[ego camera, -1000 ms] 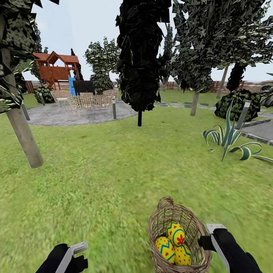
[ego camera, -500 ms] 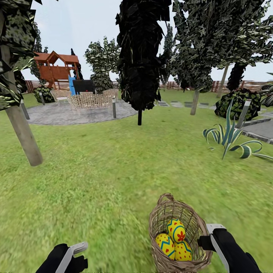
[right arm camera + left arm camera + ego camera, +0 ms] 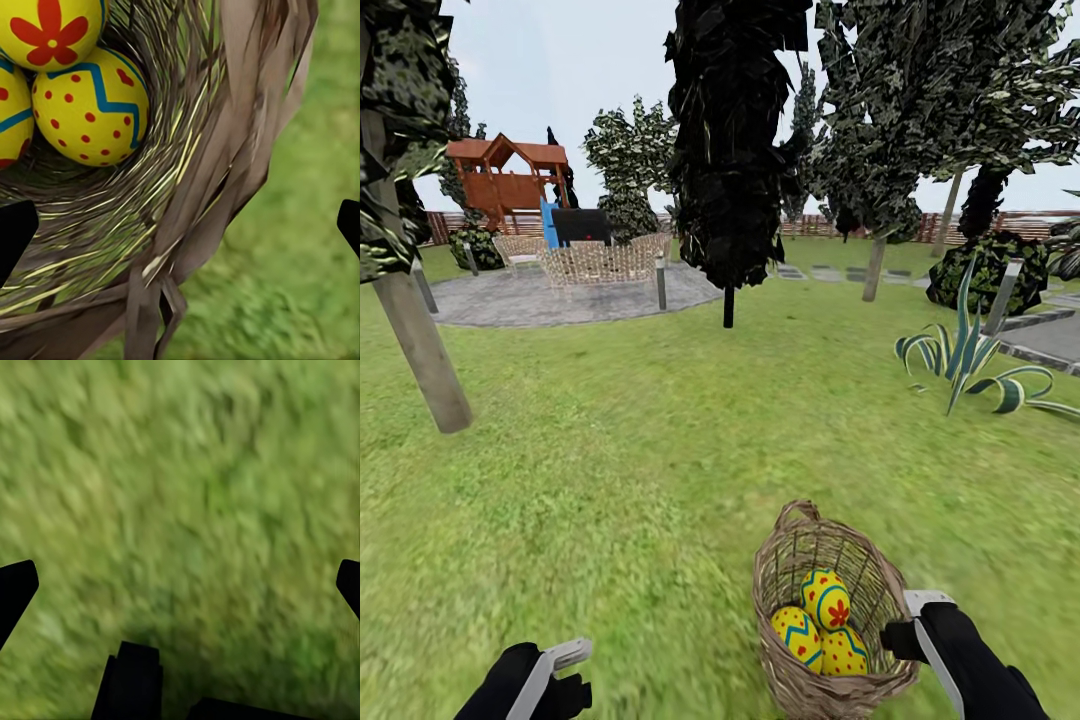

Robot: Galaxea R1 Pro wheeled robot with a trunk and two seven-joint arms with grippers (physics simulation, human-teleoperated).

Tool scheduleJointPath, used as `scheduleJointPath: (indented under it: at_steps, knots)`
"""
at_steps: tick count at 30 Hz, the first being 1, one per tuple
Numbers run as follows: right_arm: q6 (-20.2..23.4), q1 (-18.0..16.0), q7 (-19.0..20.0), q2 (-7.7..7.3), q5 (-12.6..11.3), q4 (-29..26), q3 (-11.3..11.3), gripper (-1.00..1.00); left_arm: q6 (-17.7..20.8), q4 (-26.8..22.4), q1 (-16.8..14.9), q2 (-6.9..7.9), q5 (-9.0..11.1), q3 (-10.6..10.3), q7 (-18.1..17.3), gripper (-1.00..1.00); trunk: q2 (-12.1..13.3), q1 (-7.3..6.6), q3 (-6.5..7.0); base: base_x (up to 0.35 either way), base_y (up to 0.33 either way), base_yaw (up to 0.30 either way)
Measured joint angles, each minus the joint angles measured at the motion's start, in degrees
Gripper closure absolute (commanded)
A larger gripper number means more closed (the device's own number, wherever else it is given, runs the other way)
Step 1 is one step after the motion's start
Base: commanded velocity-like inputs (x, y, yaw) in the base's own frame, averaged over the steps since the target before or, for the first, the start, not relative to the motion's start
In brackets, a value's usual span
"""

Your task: Take the three Easter eggs out of the wicker basket on the lawn in the garden, then place them on the lawn next to a single tree (choose any tree) so that all three eggs are next to the same tree and none are left in the basket.

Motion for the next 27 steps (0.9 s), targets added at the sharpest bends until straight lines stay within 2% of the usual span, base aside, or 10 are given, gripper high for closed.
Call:
scheduleJointPath:
  at_steps: [19, 20, 27]
  knots:
    - [-0.03, 0.0, -0.08, 0.08, 0.08, 0.0, 0.0, -1.0, -0.03, 0.0, 0.0, -0.09, 0.0, 0.0, 0.0, -1.0, -7.62, 4.17, -3.41, 0.0, 0.0, 0.0]
    - [0.0, -0.02, -0.16, 0.05, 0.73, 0.0, -0.01, -1.0, -0.03, 0.0, 0.0, -0.09, 0.0, 0.0, 0.0, -1.0, -8.03, 4.39, -3.59, 0.0, 0.0, 0.0]
    - [0.0, -0.02, -0.06, 0.06, 0.36, 0.0, -0.01, -1.0, 0.02, 0.0, 0.0, -0.09, 0.0, 0.0, 0.09, -1.0, -8.04, 4.4, -3.59, 0.0, 0.0, 0.0]
